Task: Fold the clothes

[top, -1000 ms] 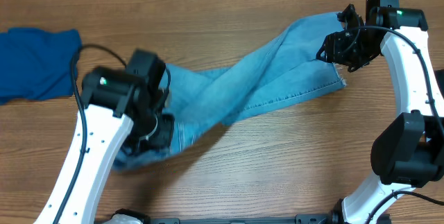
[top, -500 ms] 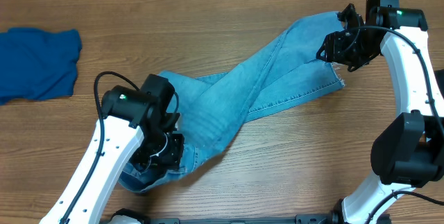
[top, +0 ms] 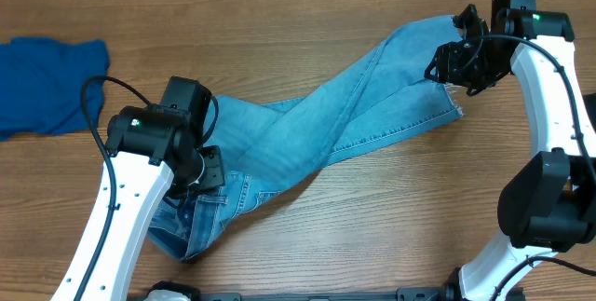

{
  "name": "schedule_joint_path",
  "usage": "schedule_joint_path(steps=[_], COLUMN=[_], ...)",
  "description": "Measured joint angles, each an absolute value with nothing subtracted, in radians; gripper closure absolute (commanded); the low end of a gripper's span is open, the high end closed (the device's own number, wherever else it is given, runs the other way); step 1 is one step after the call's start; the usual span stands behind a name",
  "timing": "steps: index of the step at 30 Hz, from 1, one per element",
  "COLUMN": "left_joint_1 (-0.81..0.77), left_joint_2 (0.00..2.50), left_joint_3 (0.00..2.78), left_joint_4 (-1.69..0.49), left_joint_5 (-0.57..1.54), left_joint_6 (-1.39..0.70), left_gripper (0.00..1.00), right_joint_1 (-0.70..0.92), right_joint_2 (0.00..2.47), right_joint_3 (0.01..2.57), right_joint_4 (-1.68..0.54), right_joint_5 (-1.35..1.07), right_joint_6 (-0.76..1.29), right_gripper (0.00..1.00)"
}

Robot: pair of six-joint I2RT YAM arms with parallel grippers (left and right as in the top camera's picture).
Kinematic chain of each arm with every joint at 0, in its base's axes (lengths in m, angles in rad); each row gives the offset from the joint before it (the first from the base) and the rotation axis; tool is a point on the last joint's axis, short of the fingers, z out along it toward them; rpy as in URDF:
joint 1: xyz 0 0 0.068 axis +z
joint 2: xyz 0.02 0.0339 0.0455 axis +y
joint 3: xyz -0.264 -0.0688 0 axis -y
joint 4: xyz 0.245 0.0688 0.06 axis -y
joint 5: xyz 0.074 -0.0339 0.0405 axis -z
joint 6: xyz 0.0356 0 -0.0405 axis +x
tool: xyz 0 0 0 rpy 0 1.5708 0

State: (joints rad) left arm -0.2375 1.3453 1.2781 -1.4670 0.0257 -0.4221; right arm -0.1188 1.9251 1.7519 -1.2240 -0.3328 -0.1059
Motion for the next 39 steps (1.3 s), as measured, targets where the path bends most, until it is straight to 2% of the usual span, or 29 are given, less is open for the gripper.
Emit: schedule_joint_path(steps=[6,9,11,15,17,20,24,25,26,32,35,39], left_joint_1=[-0.439,-0.532,-0.563,-0.554,-0.519,-0.437,-0.302,-0.277,-0.253,-0.118,-0.053,-0.004], left_joint_2=[1.345,1.345,1.345,1.345,1.345,1.345,1.347,1.351,1.358,1.488,1.591,1.704], left_joint_3=[1.279,1.279,1.279,1.279,1.279,1.279,1.279,1.279,1.279,1.202,1.145,1.119], left_joint_4=[-1.473,-1.474,-1.486,-1.513,-1.493,-1.417,-1.319,-1.302,-1.286,-1.154,-1.080,-1.023], left_joint_5=[0.094,0.104,0.092,0.004,-0.030,-0.068,-0.094,-0.094,-0.095,-0.090,-0.070,-0.049], left_joint_6=[-0.475,-0.506,-0.531,-0.615,-0.644,-0.672,-0.687,-0.691,-0.694,-0.708,-0.708,-0.709], left_gripper=[0.84,0.70,0.57,0.41,0.36,0.35,0.49,0.61,0.67,0.87,0.90,0.89], right_joint_1=[-0.119,-0.119,-0.119,-0.119,-0.119,-0.119,-0.119,-0.119,-0.119,-0.119,-0.119,-0.119], right_joint_2=[1.925,1.925,1.925,1.925,1.925,1.925,1.925,1.925,1.925,1.925,1.925,1.925], right_joint_3=[1.752,1.752,1.752,1.752,1.752,1.752,1.752,1.752,1.752,1.752,1.752,1.752], right_joint_4=[-1.222,-1.222,-1.220,-1.219,-1.219,-1.218,-1.219,-1.219,-1.219,-1.221,-1.224,-1.233], right_joint_5=[-0.333,-0.333,-0.333,-0.333,-0.333,-0.333,-0.333,-0.333,-0.333,-0.333,-0.333,-0.333], right_joint_6=[-0.106,-0.105,-0.106,-0.106,-0.105,-0.105,-0.106,-0.105,-0.105,-0.106,-0.105,-0.106], right_gripper=[0.44,0.44,0.44,0.44,0.44,0.44,0.44,0.44,0.44,0.44,0.44,0.44])
